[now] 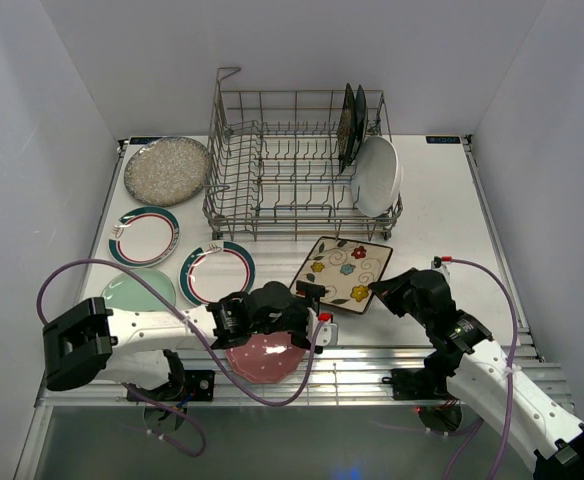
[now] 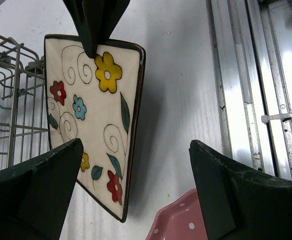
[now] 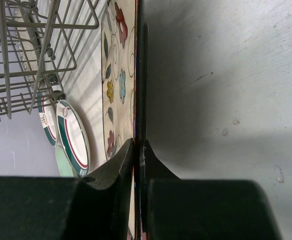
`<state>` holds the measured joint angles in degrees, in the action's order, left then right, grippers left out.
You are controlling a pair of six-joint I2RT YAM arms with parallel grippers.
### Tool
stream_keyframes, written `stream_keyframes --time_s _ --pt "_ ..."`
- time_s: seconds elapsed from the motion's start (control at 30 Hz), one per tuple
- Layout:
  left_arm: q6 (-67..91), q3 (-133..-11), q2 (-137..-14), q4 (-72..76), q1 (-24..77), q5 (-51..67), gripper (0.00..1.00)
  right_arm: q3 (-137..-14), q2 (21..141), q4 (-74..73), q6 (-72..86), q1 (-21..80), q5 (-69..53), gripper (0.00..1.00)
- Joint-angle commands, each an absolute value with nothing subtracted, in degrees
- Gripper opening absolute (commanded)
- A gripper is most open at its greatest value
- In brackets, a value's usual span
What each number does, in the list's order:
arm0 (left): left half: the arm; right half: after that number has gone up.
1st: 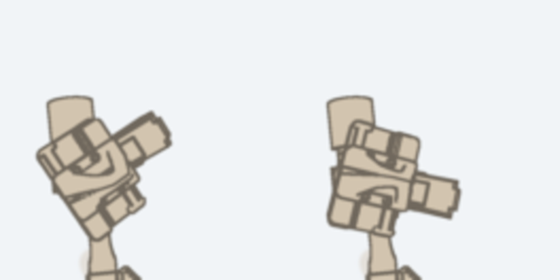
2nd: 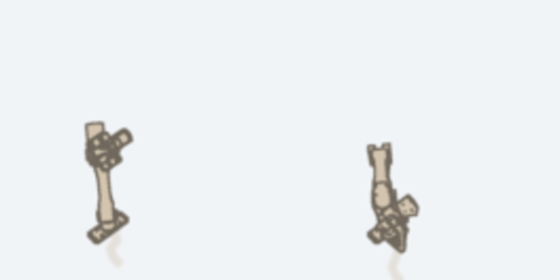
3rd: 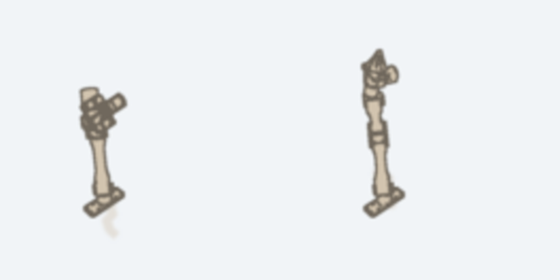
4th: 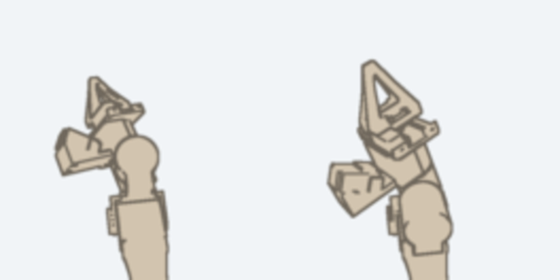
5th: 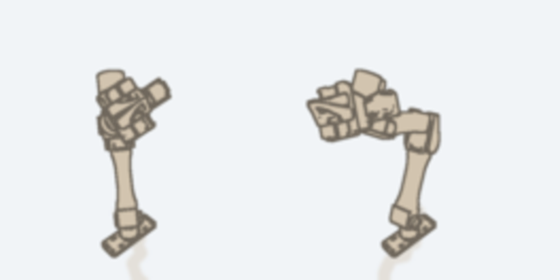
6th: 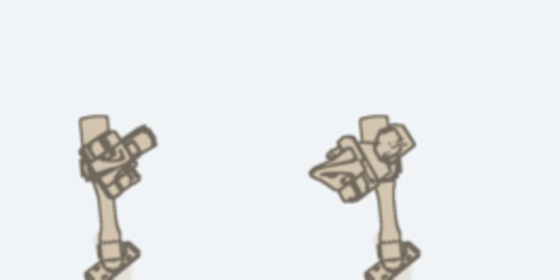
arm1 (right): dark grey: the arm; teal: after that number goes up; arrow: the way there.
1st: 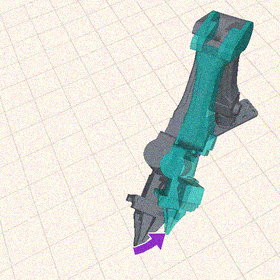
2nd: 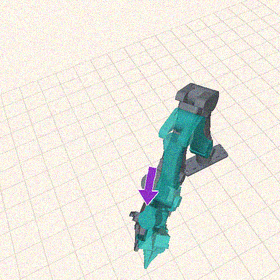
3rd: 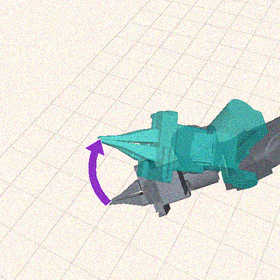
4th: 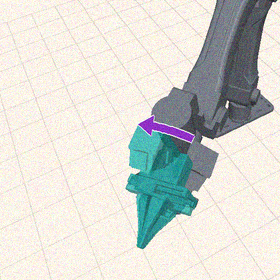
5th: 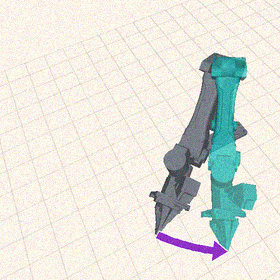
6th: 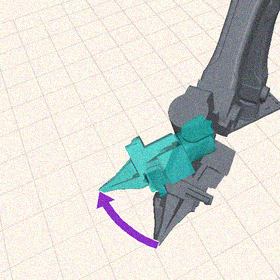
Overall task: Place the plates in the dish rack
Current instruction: Pick up the plate at the center of the board.
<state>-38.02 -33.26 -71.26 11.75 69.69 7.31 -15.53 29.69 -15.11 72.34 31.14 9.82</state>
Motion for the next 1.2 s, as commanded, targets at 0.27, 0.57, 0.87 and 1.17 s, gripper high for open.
stream_keyframes --time_s 0.27,0.57,0.87,1.17 --pt "-38.8 -31.7 -78.5 25.1 71.1 -1.8 0.91 -20.3 28.7 -9.2 75.1 31.0 6.3 0.08" --pt "-39.8 -33.4 -86.5 29.0 71.8 -6.3 0.87 -20.5 29.4 -7.8 75.2 31.1 4.4 0.08" --pt "-41.7 -32.9 -88.3 32.0 73.3 -8.3 0.75 -19.7 29.4 -6.4 75.7 31.0 3.0 0.08" --pt "-43.2 -32.3 -89.0 33.4 74.7 -9.9 0.64 -19.1 30.2 -4.5 75.8 31.1 1.8 0.08"
